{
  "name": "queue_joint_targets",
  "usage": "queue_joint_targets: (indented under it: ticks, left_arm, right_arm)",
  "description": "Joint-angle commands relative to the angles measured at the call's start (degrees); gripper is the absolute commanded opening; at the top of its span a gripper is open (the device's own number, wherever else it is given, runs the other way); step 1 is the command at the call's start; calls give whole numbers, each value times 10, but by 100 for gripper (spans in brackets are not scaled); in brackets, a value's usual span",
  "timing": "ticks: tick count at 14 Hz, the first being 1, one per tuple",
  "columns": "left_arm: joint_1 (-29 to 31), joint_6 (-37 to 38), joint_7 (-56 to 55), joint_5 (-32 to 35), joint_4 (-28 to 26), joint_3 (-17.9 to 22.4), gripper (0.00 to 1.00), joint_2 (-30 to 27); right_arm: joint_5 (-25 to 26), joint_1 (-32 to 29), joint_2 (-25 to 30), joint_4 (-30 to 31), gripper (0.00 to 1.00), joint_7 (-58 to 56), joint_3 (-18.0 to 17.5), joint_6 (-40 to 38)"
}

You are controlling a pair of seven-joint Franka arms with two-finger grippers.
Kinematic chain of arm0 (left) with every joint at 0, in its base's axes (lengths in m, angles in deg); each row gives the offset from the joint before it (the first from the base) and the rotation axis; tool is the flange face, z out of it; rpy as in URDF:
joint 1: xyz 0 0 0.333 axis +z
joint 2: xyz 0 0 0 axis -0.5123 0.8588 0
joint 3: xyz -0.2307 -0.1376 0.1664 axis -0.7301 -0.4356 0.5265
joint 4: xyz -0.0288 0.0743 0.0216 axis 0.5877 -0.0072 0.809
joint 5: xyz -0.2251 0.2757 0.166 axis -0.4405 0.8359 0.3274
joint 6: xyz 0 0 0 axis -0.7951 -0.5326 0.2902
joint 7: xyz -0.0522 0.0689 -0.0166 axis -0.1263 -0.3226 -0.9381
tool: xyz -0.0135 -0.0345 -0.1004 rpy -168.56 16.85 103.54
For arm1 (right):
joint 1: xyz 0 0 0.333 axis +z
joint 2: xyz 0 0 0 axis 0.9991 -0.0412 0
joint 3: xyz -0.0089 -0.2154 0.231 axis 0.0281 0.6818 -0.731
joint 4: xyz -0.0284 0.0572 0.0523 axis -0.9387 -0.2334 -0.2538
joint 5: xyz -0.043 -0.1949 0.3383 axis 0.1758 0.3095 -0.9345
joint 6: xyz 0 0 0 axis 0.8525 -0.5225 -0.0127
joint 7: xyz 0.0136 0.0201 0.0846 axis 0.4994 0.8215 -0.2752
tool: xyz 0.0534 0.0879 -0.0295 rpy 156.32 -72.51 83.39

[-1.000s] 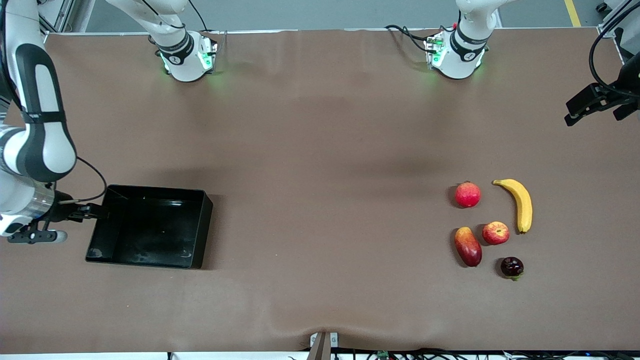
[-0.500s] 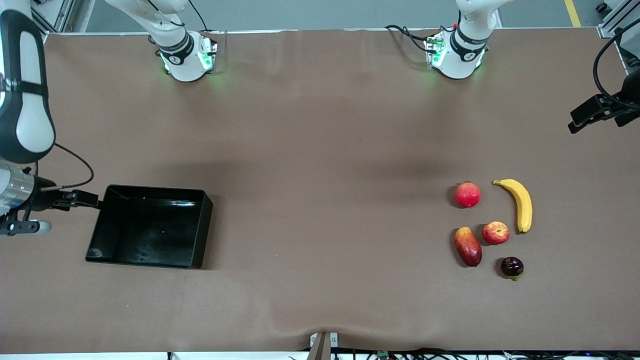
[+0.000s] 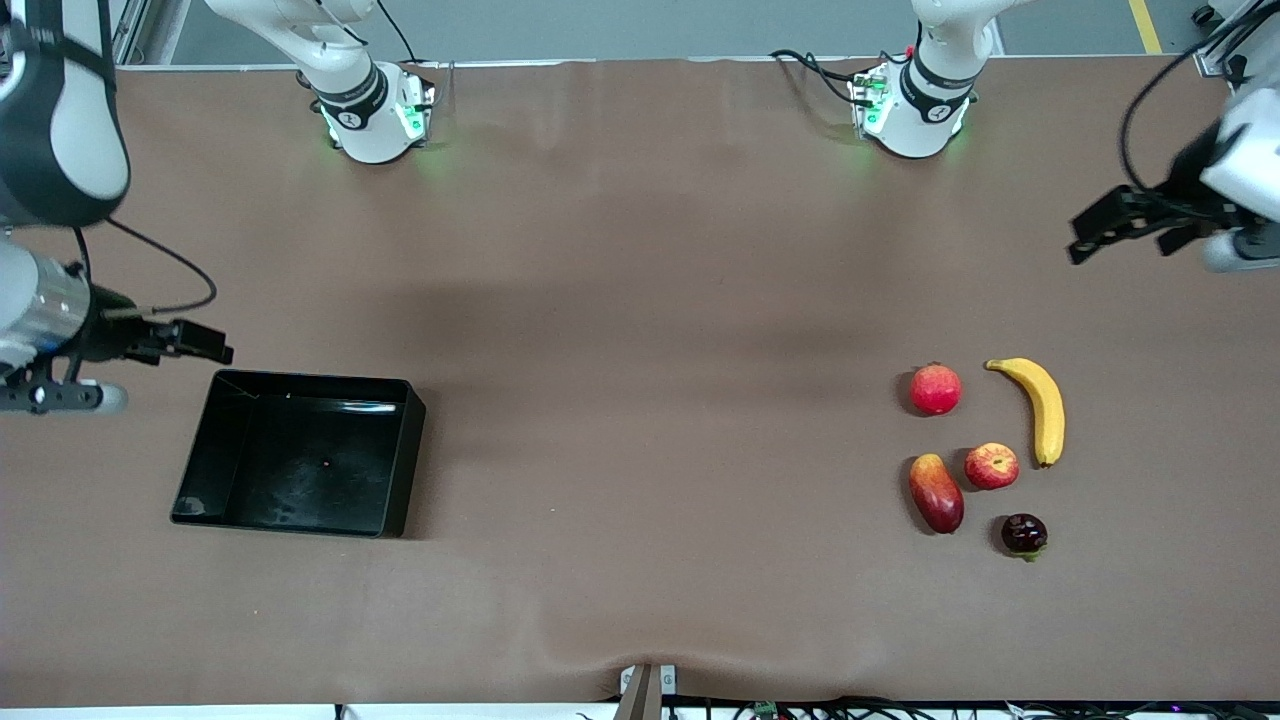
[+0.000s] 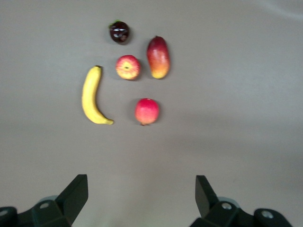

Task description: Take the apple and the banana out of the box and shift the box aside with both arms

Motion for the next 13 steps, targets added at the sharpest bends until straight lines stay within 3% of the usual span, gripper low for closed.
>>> queue_joint_targets:
  ticks: [1, 5, 8, 13]
  left_arm:
    - [2, -4, -7, -3, -6, -10, 100, -10]
    - [7, -5, 3, 4, -5, -6, 100, -11]
    - [9, -6, 4, 4, -4, -2, 100, -12]
    - [-111, -9, 42, 34, -10, 113, 100, -19]
  right_arm:
    - [9, 1, 40, 1, 100, 9, -1, -32]
    - [10, 0, 43, -71, 100, 19, -14, -115]
    - [10, -1, 43, -79, 100, 46, -14, -134]
    - [8, -6, 45, -98, 100, 62, -16, -180]
